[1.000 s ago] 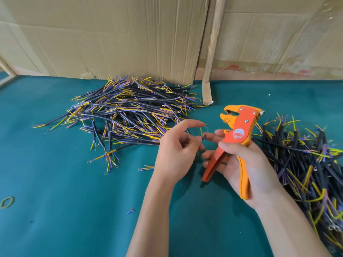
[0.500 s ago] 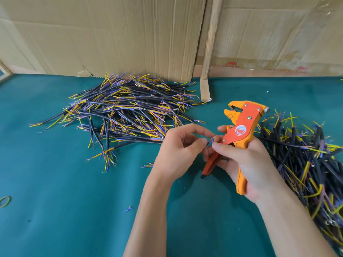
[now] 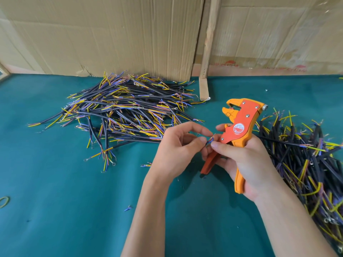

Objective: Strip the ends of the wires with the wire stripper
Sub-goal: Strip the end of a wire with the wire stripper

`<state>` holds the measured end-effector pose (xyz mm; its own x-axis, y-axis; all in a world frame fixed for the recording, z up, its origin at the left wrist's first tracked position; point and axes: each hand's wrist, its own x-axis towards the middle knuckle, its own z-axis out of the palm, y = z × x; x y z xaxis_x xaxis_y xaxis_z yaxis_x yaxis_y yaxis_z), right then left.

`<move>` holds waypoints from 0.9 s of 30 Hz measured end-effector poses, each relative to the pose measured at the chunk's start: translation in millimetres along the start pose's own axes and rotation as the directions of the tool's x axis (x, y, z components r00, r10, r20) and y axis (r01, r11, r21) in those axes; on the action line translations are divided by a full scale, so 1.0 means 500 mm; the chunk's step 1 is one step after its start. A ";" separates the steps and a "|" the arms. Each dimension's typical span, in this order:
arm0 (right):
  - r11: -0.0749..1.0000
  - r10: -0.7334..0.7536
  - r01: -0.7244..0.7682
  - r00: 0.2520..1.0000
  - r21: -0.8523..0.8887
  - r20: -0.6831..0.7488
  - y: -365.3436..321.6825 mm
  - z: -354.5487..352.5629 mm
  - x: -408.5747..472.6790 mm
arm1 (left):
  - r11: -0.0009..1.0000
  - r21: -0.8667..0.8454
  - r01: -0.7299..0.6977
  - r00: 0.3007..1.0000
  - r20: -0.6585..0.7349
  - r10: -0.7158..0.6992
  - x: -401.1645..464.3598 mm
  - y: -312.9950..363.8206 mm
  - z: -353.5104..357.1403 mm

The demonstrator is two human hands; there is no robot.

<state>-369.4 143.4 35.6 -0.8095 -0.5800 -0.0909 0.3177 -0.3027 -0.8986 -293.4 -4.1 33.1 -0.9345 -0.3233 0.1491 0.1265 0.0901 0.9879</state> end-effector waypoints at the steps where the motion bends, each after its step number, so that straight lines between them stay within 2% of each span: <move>1: 1.000 0.002 -0.002 1.000 0.001 -0.004 0.000 0.000 0.000 | 1.000 0.001 -0.002 1.000 -0.001 0.002 0.000 0.000 0.000; 10: 1.000 -0.004 0.004 1.000 0.007 -0.011 0.004 0.000 0.003 | 1.000 0.027 0.015 0.998 0.054 -0.017 0.007 -0.006 0.004; 17: 1.000 -0.001 0.001 1.000 -0.019 0.001 -0.001 0.005 0.001 | 0.999 0.048 0.025 0.999 0.037 -0.026 0.006 0.001 0.013; 24: 1.000 -0.016 0.015 0.999 -0.027 -0.047 0.002 0.010 -0.001 | 0.988 0.143 -0.050 0.988 -0.140 0.070 0.009 0.003 0.036; 27: 0.999 -0.008 0.007 0.999 -0.034 -0.036 0.002 0.011 0.000 | 0.981 0.178 -0.074 0.982 -0.159 0.103 0.010 0.003 0.038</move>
<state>-366.3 139.0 37.0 -0.8294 -0.5498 -0.0993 0.2954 -0.2807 -0.9132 -304.3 12.4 34.7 -0.8515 -0.4583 0.2547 0.1338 0.2797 0.9507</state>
